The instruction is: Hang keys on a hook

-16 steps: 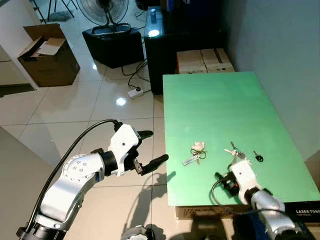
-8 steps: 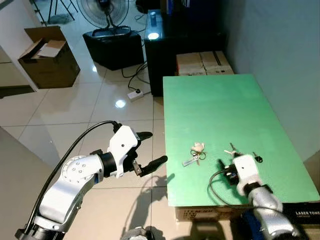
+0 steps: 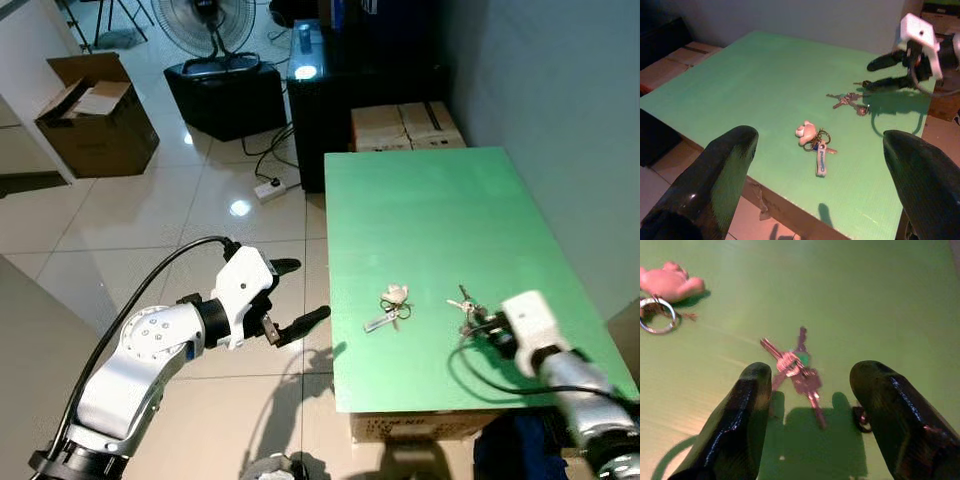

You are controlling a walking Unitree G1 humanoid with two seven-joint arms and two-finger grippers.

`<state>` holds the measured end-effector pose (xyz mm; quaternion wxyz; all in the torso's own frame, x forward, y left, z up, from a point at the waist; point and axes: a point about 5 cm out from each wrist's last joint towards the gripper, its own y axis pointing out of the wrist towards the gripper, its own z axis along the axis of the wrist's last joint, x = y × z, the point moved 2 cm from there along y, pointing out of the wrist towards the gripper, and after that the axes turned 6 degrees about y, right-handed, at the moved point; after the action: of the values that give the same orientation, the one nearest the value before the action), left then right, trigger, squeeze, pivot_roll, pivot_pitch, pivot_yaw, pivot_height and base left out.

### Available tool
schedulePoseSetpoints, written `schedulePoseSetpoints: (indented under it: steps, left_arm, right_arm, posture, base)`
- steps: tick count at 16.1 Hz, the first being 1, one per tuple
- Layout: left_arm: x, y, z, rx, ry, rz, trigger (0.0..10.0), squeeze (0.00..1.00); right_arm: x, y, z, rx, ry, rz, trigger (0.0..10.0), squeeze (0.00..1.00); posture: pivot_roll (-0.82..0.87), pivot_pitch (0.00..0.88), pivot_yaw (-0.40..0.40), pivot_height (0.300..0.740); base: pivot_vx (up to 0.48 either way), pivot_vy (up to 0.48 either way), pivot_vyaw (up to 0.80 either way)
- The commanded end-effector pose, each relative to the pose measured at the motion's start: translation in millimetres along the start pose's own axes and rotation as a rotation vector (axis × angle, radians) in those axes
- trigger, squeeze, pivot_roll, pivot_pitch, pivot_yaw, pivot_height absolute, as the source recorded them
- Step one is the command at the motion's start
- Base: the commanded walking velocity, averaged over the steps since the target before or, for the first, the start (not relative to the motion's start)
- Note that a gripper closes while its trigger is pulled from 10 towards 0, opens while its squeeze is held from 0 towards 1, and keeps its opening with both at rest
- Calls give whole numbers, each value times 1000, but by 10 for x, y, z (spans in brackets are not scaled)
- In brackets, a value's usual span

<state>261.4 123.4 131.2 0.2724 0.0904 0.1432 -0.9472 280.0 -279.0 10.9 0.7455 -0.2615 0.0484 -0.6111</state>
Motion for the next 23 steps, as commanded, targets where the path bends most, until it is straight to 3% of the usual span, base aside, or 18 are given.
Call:
schedulePoseSetpoints:
  steps: [1, 8, 17, 19, 20, 23]
  left_arm:
    - [-21, -54, 16, -9, 17, 1, 10000, 0]
    - [-55, -268, 74, -49, 42, 7, 10000, 0]
    - [1, -297, 114, -44, 17, -49, 10000, 0]
    - [41, -298, 146, -17, 1, -73, 10000, 0]
    - [53, -300, 159, -9, -4, -81, 10000, 0]
    - [64, -282, 172, -5, -6, -92, 10000, 0]
  right_arm:
    - [-2, -9, -13, -1, 12, 25, 10000, 0]
    - [-101, 20, 75, 45, 24, 169, 10000, 0]
    - [-136, 13, -57, -53, 41, 203, 9961, 0]
    - [-139, -24, -124, -80, 22, 218, 9490, 0]
    - [-129, -37, -148, -87, 47, 214, 10000, 0]
    - [-111, -77, -206, -119, 49, 230, 10000, 0]
  posture:
    - [82, 104, 106, 740]
    - [166, 178, 152, 740]
    - [156, 145, 153, 740]
    - [150, 144, 154, 740]
    - [147, 144, 155, 740]
    - [137, 140, 158, 740]
  base:
    - [0, 0, 0]
    - [0, 0, 0]
    - [0, 0, 0]
    - [0, 0, 0]
    - [0, 0, 0]
    - [0, 0, 0]
